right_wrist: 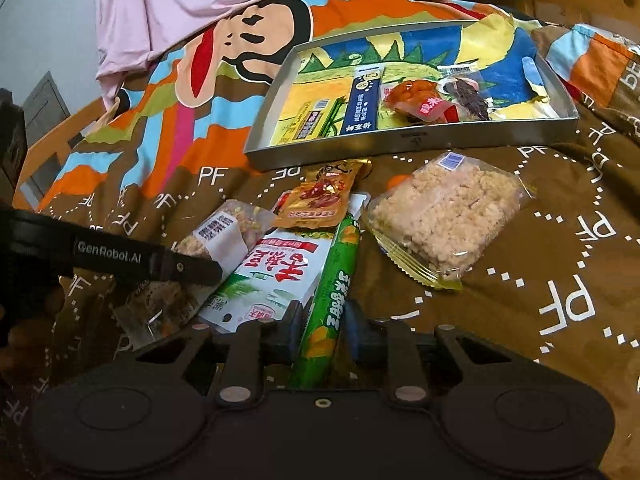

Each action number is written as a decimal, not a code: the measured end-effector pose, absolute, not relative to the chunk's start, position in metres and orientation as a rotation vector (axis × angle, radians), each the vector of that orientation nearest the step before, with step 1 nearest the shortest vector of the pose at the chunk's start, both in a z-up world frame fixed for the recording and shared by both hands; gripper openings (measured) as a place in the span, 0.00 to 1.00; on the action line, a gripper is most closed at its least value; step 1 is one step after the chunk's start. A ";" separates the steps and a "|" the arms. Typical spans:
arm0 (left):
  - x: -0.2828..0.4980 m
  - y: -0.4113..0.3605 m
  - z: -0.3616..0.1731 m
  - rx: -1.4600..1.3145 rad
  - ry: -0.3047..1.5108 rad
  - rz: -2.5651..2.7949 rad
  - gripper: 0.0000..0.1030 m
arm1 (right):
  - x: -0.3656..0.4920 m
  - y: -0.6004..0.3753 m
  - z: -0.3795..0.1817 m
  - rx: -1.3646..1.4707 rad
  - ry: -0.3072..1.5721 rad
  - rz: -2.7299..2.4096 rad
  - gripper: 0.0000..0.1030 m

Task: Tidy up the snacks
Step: 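Grasp the mixed-nut bar with left tool while right tool grasps green sausage stick, then carry the nut bar and green sausage stick into the tray and open both tools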

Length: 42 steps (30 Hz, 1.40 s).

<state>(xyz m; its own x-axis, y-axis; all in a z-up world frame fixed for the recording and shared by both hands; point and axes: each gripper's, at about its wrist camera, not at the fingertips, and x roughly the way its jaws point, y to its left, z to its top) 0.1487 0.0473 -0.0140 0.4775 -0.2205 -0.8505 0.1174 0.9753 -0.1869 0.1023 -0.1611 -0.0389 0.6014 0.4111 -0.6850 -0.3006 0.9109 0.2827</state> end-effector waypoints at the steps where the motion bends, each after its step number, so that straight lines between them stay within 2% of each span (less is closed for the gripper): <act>1: 0.149 0.046 -0.015 -0.101 1.052 -0.207 0.40 | 0.103 -0.161 -0.040 0.146 0.829 0.416 0.25; 5: 0.154 0.044 -0.022 -0.107 1.073 -0.203 0.41 | 0.107 -0.164 -0.045 0.187 0.827 0.421 0.31; 12: 0.157 0.042 -0.025 -0.114 1.068 -0.195 0.45 | 0.120 -0.168 -0.054 0.257 0.842 0.419 0.31; 14: 0.156 0.043 -0.024 -0.113 1.066 -0.183 0.41 | 0.119 -0.169 -0.054 0.257 0.843 0.422 0.31; 15: 0.155 0.043 -0.024 -0.114 1.066 -0.179 0.41 | 0.117 -0.168 -0.053 0.251 0.839 0.416 0.25; 27: 0.112 0.035 -0.013 -0.198 1.069 -0.174 0.40 | 0.078 -0.165 -0.037 0.085 0.784 0.412 0.18; 42: 0.105 0.011 0.008 -0.221 1.019 -0.240 0.40 | 0.040 -0.185 -0.008 -0.136 0.594 0.280 0.18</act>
